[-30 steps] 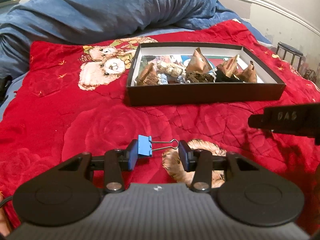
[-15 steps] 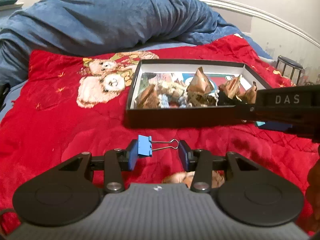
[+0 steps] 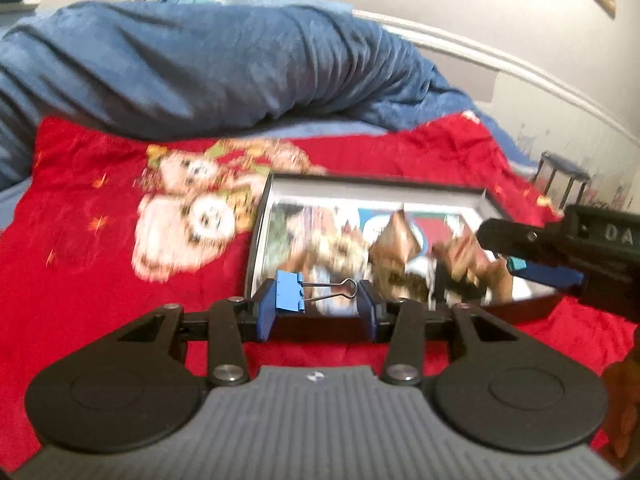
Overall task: Organize objects
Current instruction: 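Carry both binder clips up over the black box with both grippers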
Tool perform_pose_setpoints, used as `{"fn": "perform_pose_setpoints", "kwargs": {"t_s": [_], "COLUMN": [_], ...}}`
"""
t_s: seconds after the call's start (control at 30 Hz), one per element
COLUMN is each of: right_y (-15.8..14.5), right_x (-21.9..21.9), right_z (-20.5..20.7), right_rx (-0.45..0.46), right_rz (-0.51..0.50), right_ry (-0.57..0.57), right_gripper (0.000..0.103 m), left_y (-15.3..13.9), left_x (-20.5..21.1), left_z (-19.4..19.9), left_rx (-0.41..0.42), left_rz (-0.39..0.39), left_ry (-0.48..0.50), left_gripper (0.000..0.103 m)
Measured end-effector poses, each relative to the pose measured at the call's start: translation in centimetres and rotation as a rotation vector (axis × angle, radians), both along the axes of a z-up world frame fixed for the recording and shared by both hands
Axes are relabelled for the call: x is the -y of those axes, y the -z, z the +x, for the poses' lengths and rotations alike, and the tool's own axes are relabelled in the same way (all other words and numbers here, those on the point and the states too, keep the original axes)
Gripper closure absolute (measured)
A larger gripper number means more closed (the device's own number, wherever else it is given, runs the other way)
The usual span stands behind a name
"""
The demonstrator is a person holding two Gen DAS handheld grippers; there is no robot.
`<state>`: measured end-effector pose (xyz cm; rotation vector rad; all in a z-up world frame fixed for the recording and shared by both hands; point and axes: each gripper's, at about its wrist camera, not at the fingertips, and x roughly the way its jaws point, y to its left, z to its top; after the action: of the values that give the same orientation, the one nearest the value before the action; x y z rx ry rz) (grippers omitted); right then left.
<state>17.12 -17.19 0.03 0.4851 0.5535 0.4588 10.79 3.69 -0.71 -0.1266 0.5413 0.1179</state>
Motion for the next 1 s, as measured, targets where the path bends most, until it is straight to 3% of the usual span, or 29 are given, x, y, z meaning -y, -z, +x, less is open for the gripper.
{"fn": "perform_pose_setpoints", "kwargs": {"t_s": [0.2,0.57,0.7,1.0], "right_y": [1.0,4.2,4.5,4.8], "right_x": [1.5,2.1,1.2,1.5], "right_z": [3.6,10.8,11.9,12.4], "right_rx": [-0.001,-0.022,-0.017,-0.023], "right_rz": [0.078,0.126,0.081,0.095], "right_ry": [0.042,0.141,0.144,0.177], "right_gripper": [0.056,0.056,0.056,0.056], "left_y": [-0.7,1.0,1.8,3.7], "left_x": [-1.4,-1.1,-1.6,-2.5], "left_z": [3.5,9.6,11.4,12.7], "left_rx": [0.044,0.067,0.048,0.009], "left_rz": [0.045,0.162,0.172,0.212], "left_ry": [0.032,0.105,0.100,0.105], "left_gripper": [0.056,0.056,0.056,0.055]}}
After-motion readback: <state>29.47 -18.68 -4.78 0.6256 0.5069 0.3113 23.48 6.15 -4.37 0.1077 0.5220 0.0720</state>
